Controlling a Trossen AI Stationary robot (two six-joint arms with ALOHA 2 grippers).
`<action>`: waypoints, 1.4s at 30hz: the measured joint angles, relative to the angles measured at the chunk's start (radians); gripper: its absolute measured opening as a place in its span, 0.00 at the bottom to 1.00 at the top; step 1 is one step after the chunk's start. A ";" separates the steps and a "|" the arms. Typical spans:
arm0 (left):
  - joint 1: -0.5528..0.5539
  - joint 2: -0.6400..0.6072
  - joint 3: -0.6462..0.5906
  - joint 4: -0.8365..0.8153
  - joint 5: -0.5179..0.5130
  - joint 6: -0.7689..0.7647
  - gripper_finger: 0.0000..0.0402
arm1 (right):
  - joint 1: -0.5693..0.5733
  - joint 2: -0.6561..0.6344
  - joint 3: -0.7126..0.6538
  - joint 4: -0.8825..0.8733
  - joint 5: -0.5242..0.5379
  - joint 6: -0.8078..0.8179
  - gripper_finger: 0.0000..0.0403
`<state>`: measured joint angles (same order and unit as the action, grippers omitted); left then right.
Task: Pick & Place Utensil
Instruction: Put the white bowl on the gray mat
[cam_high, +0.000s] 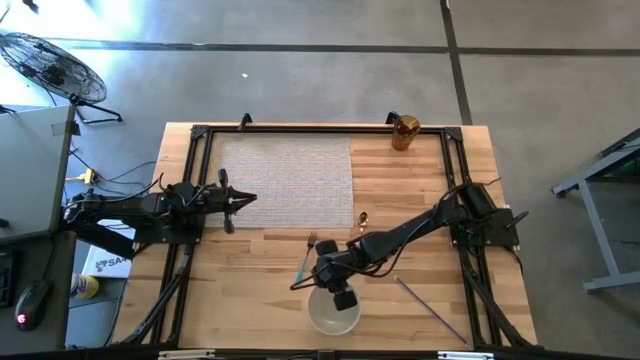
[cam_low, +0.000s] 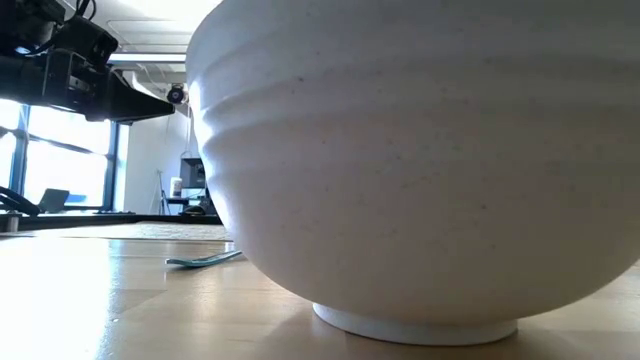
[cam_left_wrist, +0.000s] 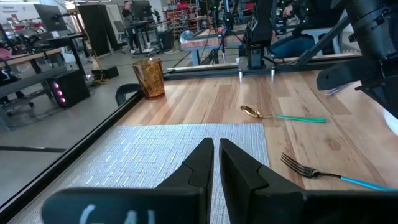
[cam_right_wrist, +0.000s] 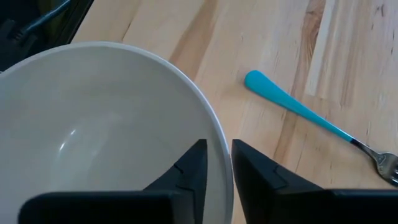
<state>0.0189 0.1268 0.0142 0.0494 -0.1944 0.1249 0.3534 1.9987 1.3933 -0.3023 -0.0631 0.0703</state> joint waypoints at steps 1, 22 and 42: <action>0.000 0.000 0.000 0.000 0.000 0.000 0.06 | 0.000 0.000 0.000 0.000 0.000 0.000 0.16; 0.000 0.000 0.000 0.000 0.000 0.000 0.06 | 0.000 -0.001 0.000 0.000 -0.026 0.003 0.03; 0.000 0.000 0.000 0.000 0.000 0.000 0.06 | -0.179 -0.085 -0.002 -0.019 0.138 0.388 0.03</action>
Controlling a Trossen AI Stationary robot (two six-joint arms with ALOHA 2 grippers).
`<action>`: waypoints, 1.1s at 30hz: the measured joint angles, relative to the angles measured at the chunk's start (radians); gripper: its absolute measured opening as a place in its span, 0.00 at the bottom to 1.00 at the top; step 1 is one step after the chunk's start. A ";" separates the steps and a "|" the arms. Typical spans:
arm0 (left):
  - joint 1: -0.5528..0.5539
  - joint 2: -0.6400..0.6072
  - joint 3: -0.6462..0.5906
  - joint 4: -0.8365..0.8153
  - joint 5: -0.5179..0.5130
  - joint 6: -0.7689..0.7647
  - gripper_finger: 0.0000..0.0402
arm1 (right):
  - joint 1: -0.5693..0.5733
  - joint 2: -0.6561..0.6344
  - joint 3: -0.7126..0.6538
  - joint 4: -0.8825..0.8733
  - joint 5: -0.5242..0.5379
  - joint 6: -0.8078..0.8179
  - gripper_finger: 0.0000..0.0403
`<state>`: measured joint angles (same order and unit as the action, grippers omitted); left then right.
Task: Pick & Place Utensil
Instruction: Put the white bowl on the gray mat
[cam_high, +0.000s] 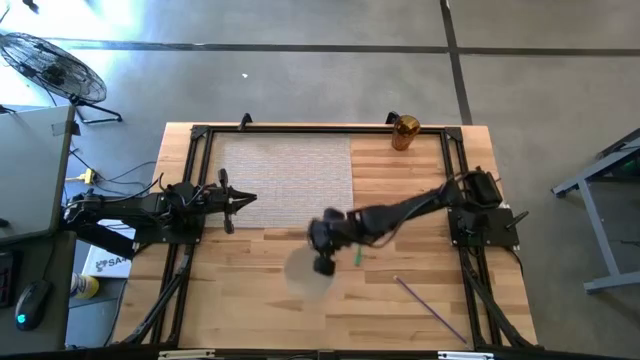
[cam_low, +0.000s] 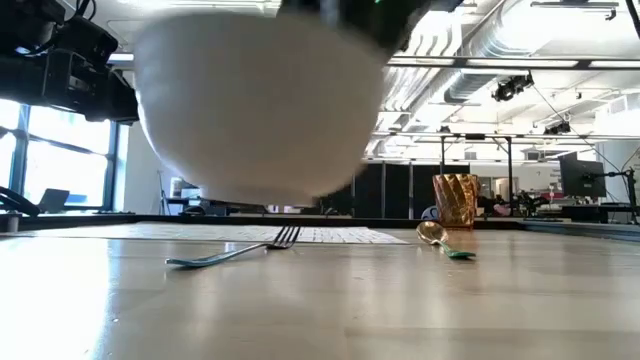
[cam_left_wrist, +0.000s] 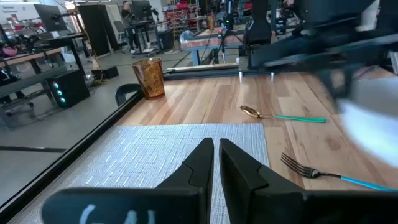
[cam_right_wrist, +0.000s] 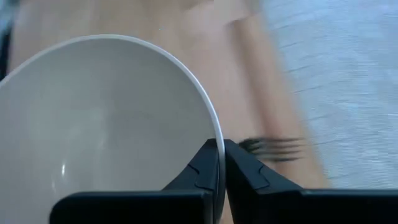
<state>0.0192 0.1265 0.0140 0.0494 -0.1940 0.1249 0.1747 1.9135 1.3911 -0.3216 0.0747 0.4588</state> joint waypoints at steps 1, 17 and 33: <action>0.000 0.000 0.000 0.000 0.000 0.000 0.06 | -0.028 0.000 0.000 0.008 0.002 0.020 0.03; 0.000 0.000 0.000 0.000 0.000 0.000 0.06 | -0.463 -0.001 0.003 0.129 0.146 0.161 0.01; 0.000 0.000 0.000 0.000 0.000 0.000 0.06 | -0.505 0.310 0.472 -0.150 0.102 0.143 0.02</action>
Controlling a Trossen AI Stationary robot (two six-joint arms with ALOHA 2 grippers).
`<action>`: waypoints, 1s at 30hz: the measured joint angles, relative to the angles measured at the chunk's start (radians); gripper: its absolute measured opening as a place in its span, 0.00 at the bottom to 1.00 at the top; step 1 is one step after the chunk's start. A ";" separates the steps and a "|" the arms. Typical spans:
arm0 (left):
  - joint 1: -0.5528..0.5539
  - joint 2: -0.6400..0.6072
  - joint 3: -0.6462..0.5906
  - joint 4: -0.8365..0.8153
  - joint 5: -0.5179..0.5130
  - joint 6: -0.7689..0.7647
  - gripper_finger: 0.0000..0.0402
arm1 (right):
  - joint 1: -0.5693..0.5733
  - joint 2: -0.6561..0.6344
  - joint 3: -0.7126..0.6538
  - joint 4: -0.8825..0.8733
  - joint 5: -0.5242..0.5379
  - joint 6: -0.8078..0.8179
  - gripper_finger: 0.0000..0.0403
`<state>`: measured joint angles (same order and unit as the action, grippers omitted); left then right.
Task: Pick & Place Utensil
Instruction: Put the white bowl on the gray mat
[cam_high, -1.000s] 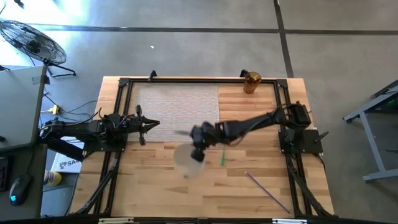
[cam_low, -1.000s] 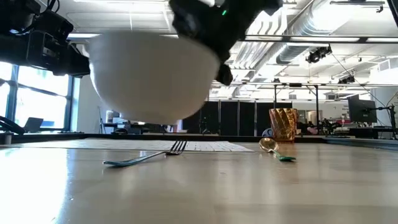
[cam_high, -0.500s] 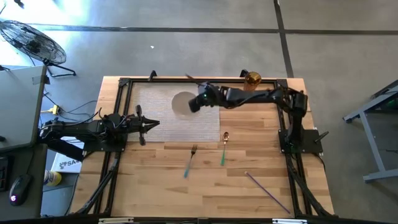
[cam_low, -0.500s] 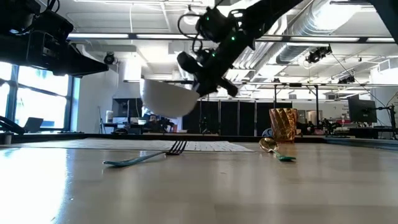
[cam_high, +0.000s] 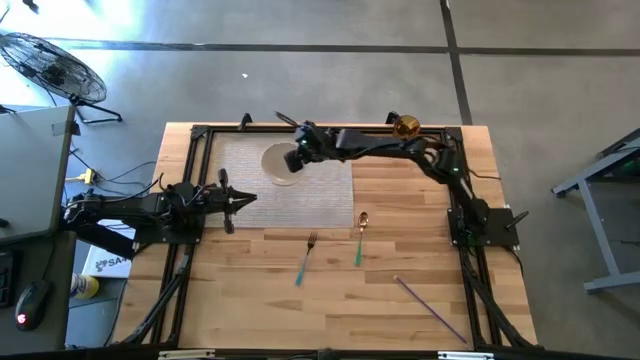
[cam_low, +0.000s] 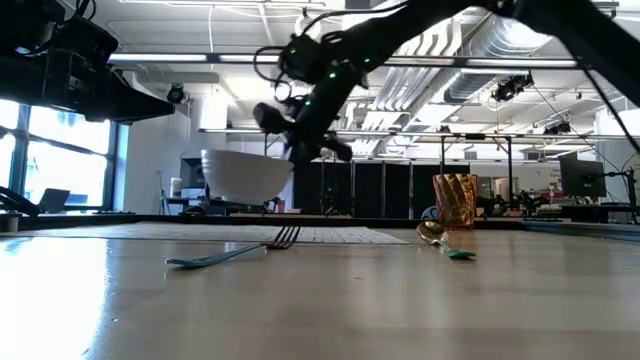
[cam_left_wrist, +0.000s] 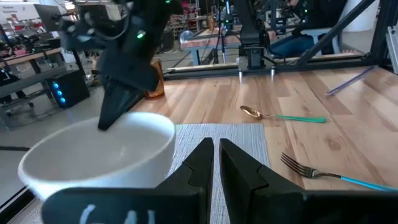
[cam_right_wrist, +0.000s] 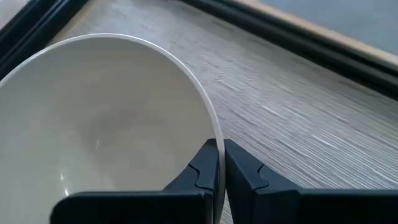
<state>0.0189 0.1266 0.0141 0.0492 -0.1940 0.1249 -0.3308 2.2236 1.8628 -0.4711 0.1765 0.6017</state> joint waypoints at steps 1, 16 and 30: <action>0.000 0.000 0.000 0.000 0.000 0.000 0.06 | 0.002 0.030 0.040 -0.019 -0.005 -0.004 0.02; 0.000 0.000 0.000 0.000 0.000 0.000 0.06 | -0.012 0.161 0.176 -0.100 -0.032 -0.007 0.02; 0.000 0.000 0.000 0.000 0.000 0.000 0.06 | -0.011 0.161 0.176 -0.081 0.018 -0.044 0.20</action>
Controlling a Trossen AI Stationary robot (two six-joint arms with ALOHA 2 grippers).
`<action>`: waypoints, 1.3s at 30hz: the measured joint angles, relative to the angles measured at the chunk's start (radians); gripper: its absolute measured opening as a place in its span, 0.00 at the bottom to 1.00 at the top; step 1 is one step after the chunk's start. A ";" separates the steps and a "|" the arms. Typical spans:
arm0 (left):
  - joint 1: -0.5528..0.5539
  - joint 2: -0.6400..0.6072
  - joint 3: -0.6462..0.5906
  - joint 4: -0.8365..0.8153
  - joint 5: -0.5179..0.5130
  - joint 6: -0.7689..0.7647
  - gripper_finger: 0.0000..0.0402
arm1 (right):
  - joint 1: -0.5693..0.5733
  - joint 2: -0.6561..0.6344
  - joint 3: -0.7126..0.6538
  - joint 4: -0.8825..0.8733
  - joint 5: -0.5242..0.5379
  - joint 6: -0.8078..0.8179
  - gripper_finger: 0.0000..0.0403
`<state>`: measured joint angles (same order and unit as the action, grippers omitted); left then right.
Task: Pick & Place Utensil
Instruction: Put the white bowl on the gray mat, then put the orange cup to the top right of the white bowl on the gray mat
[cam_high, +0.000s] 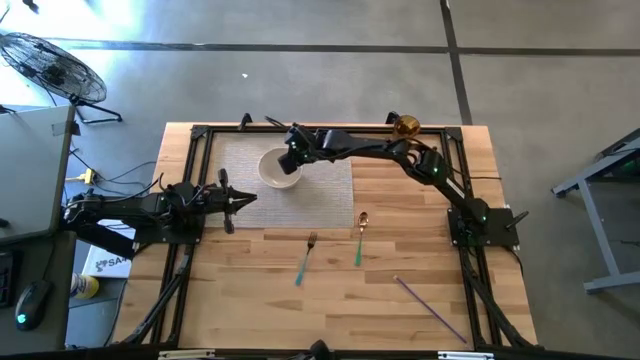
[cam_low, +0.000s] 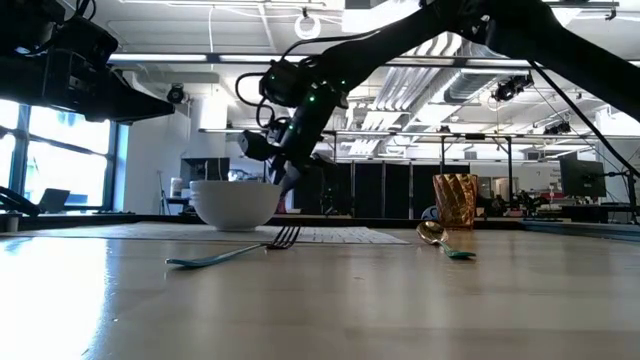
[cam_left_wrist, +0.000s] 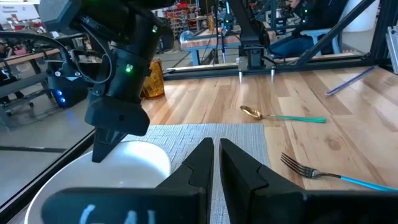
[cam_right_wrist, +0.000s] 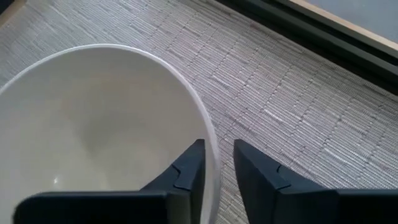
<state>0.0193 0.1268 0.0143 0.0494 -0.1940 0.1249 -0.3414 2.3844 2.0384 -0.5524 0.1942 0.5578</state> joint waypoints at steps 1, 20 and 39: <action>0.000 0.000 0.000 0.000 0.000 0.000 0.06 | 0.001 0.000 0.000 0.005 -0.003 -0.001 0.21; 0.000 0.000 0.000 0.000 0.000 0.000 0.06 | 0.002 -0.019 0.316 -0.424 0.096 -0.188 0.52; 0.000 0.000 0.000 0.000 0.000 0.000 0.06 | -0.005 -0.759 -0.656 -0.556 0.396 -0.013 0.77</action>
<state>0.0189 0.1268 0.0143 0.0494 -0.1944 0.1249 -0.3466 1.6254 1.3823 -1.1083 0.5906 0.5446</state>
